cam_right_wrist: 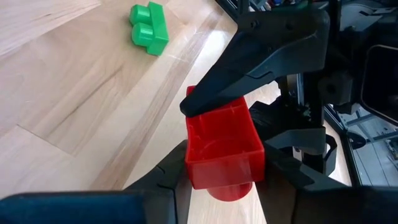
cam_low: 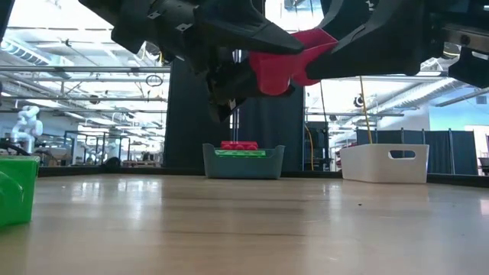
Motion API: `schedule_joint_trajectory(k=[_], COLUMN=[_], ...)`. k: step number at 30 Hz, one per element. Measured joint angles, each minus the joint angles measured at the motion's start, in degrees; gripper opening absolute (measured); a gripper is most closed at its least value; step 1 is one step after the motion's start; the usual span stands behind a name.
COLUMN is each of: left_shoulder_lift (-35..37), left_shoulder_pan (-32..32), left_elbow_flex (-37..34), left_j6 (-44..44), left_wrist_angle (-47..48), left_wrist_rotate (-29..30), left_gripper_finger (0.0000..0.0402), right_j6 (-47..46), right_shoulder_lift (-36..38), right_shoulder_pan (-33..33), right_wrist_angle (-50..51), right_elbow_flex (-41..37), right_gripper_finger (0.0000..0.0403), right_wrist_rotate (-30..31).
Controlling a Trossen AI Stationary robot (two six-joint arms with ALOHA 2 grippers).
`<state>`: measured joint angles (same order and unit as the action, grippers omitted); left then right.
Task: Sort blocks by size
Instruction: Put the two stud red game piece into the black transparent bin
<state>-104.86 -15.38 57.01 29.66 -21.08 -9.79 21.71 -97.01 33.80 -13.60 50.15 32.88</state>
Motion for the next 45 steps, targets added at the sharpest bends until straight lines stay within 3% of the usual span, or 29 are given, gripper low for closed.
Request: schedule_joint_trajectory(k=[16,27,33,38,45], left_shoulder_lift=[0.0,0.1,0.3,2.6,7.4], left_shoulder_pan=[0.0,0.1,0.1,-0.2,-4.4], left_elbow_flex=[0.0,0.1,0.1,0.1,0.1], left_j6=[1.3,-0.3,-1.5,-1.6,-1.6], left_wrist_angle=[0.8,0.9,1.7,9.2,20.5], left_wrist_rotate=[0.8,0.7,-0.4,0.5,12.3], left_gripper_finger=[0.0157,0.0268,0.0278,0.0278,0.0278], right_j6=[-0.6,-1.8,-7.2,-12.5,-26.8], right_shoulder_lift=[0.0,0.9,5.2,10.7,21.4], right_shoulder_pan=[0.0,0.0,0.7,2.5,6.5], right_wrist_angle=[0.3,2.4,10.6,21.3,40.2], right_elbow_flex=[0.0,0.0,0.0,0.0,0.0], right_gripper_finger=[0.0127,0.0126,0.0126,0.0126,0.0126], right_wrist_rotate=[-0.2,1.2,1.8,2.5,4.3])
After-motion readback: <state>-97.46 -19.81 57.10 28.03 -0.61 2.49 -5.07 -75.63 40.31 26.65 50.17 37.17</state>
